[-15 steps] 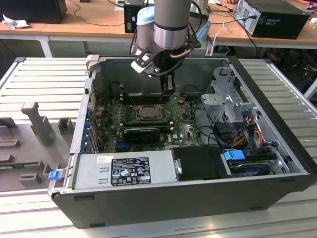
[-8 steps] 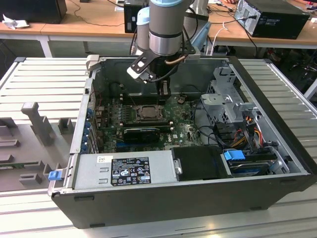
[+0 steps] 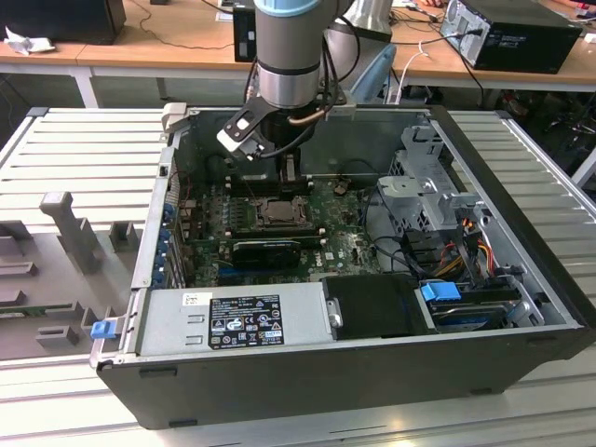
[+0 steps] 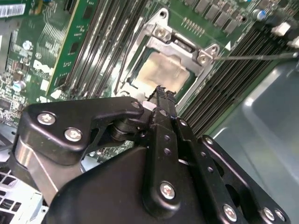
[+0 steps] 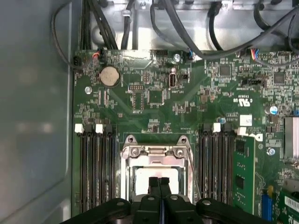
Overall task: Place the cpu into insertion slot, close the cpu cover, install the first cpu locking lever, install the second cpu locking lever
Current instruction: 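Close the cpu cover, then install the first cpu locking lever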
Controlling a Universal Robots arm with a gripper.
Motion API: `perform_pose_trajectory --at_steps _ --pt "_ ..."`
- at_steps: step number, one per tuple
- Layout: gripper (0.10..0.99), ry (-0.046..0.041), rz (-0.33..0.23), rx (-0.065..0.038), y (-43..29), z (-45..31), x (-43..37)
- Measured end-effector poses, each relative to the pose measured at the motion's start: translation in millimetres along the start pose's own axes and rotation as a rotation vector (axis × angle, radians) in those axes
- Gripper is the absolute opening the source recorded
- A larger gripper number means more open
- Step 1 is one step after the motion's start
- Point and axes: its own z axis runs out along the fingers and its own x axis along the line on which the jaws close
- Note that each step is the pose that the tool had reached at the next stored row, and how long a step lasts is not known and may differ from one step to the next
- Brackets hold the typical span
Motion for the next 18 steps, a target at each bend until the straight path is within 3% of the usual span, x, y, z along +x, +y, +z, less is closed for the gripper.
perform_pose_trajectory --at_steps 8,13,18 --pt "0.106 -0.0002 0.000 0.000 -14.3 -0.5 -0.1" --pt "0.106 -0.0004 0.000 0.000 -14.5 -1.3 -0.1" --pt "0.106 -0.0003 0.000 0.000 -14.2 -7.0 0.0"
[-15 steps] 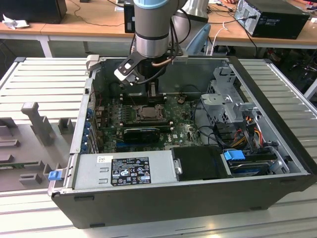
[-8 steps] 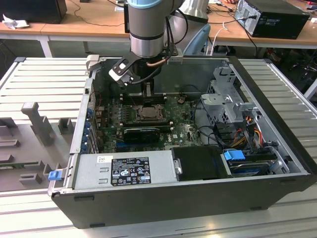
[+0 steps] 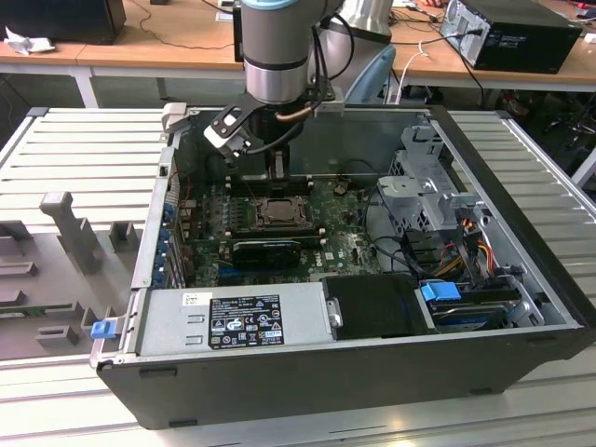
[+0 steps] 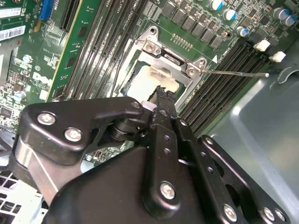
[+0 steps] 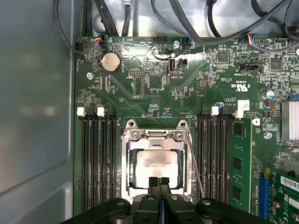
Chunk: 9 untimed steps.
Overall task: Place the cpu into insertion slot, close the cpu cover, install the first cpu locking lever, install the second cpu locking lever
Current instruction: 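Install the first cpu locking lever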
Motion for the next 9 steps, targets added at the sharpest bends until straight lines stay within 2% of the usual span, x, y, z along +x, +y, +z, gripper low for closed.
perform_pose_trajectory --at_steps 1,4,7,9 --pt "0.106 0.0000 0.000 0.000 0.1 -1.9 0.0" --pt "0.106 0.0000 0.000 0.000 0.6 -16.1 0.2" --pt "0.106 -0.0014 0.000 0.000 1.1 -26.2 0.3" --pt "0.106 -0.0030 0.000 0.000 1.2 -30.1 0.4"
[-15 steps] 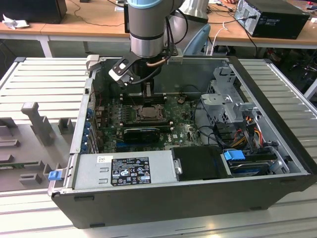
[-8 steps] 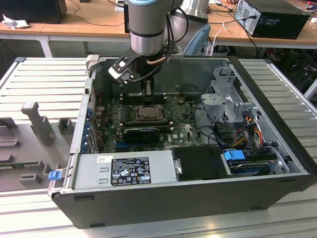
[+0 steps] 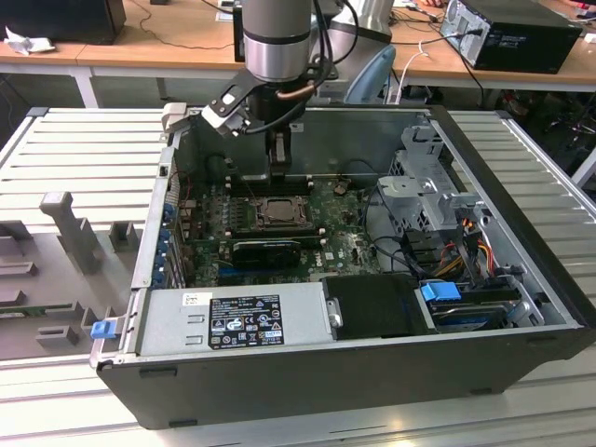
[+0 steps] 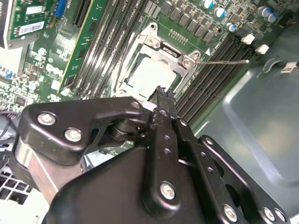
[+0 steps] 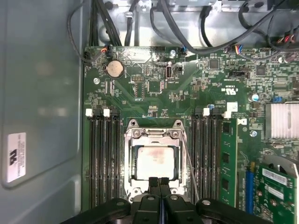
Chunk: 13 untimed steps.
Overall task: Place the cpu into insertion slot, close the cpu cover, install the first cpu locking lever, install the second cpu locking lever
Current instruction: 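Install the first cpu locking lever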
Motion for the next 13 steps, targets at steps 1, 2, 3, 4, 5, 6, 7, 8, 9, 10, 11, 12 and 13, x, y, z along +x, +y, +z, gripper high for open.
perform_pose_trajectory --at_steps 1,2,3,4,5,6,7,8,9,10,11,12,13 --pt "0.106 -0.0010 0.000 0.000 0.0 -2.1 0.0" --pt "0.106 -0.0017 0.000 0.000 0.1 -4.0 0.0" --pt "0.106 -0.0015 0.000 0.000 0.1 -4.7 0.0" --pt "0.106 -0.0004 -0.024 0.000 0.1 -4.7 0.1" --pt "0.106 0.0013 -0.068 0.001 0.1 -4.5 0.0" --pt "0.106 0.0022 -0.092 0.001 0.1 -4.4 0.0" --pt "0.106 0.0027 -0.111 0.001 0.1 -4.3 0.0" --pt "0.106 0.0029 -0.131 0.001 0.1 -4.2 0.1" --pt "0.106 0.0034 -0.156 0.002 0.1 -4.1 0.0" --pt "0.106 0.0042 -0.176 0.002 0.1 -3.9 0.0" --pt "0.106 0.0047 -0.188 0.002 0.1 -3.8 0.0" --pt "0.106 0.0052 -0.203 0.003 0.1 -3.7 0.0" --pt "0.106 0.0067 -0.242 0.003 0.1 -3.6 0.1"
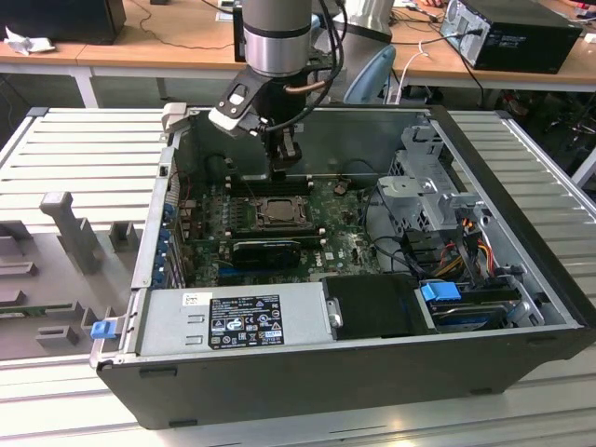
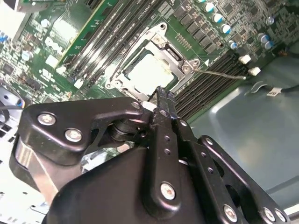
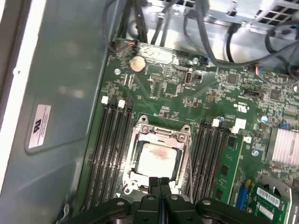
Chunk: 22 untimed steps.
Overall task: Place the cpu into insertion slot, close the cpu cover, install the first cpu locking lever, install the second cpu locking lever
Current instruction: 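Install the first cpu locking lever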
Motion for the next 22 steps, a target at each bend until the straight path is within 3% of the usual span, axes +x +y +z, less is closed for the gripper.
perform_pose_trajectory --at_steps 9,14,22 --pt "0.106 0.0050 -0.141 0.001 0.0 -0.1 0.0" --pt "0.106 0.0049 -0.158 0.002 0.3 -7.9 0.0" --pt "0.106 0.0074 -0.230 0.002 0.3 -8.1 0.0"
